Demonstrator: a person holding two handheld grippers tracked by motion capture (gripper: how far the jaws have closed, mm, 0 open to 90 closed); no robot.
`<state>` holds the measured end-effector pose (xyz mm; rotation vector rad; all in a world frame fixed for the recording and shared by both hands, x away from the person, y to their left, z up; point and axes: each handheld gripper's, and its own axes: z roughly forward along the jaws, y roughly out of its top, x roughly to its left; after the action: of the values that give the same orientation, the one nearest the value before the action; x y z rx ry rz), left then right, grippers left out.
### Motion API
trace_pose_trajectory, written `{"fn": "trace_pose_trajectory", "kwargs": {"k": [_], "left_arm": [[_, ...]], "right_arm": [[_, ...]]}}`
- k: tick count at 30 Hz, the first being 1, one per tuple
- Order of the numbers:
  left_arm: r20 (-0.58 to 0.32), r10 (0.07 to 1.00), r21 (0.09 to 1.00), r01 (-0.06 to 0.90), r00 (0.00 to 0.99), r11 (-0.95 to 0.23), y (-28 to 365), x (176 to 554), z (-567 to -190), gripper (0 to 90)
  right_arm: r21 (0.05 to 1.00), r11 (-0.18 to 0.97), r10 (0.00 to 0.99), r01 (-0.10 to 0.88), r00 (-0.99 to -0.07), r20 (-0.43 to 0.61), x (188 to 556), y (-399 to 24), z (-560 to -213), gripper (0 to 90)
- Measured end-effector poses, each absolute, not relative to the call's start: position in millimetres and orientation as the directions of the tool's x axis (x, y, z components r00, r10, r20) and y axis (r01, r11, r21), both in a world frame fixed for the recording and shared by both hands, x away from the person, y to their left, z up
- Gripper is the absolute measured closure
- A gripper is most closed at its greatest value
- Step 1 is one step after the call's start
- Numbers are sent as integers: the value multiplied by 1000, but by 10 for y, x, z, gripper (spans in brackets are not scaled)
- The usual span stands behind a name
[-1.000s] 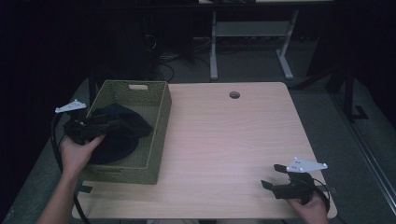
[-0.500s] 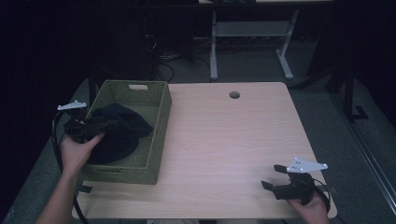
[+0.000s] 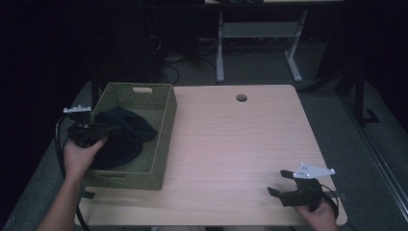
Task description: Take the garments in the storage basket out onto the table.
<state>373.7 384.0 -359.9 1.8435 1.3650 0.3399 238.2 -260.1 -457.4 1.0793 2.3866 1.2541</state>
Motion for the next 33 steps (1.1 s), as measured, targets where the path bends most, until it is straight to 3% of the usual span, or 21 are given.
{"fn": "trace_pose_trajectory", "kwargs": {"k": [8,25,33], "left_arm": [[-235,904,702,706,356,-96,3852,3778,-3641,252],[-196,933,633,766,303,-116,3814,3884,-3690,407],[-188,935,598,790,299,-133,3794,3913,-3726,583]], "right_arm": [[788,364,700,496,-704,120,2383,-2590,-4578,170],[793,360,698,492,-706,120,2375,-2595,-4569,170],[793,360,697,492,-706,121,2375,-2596,-4569,170]]}}
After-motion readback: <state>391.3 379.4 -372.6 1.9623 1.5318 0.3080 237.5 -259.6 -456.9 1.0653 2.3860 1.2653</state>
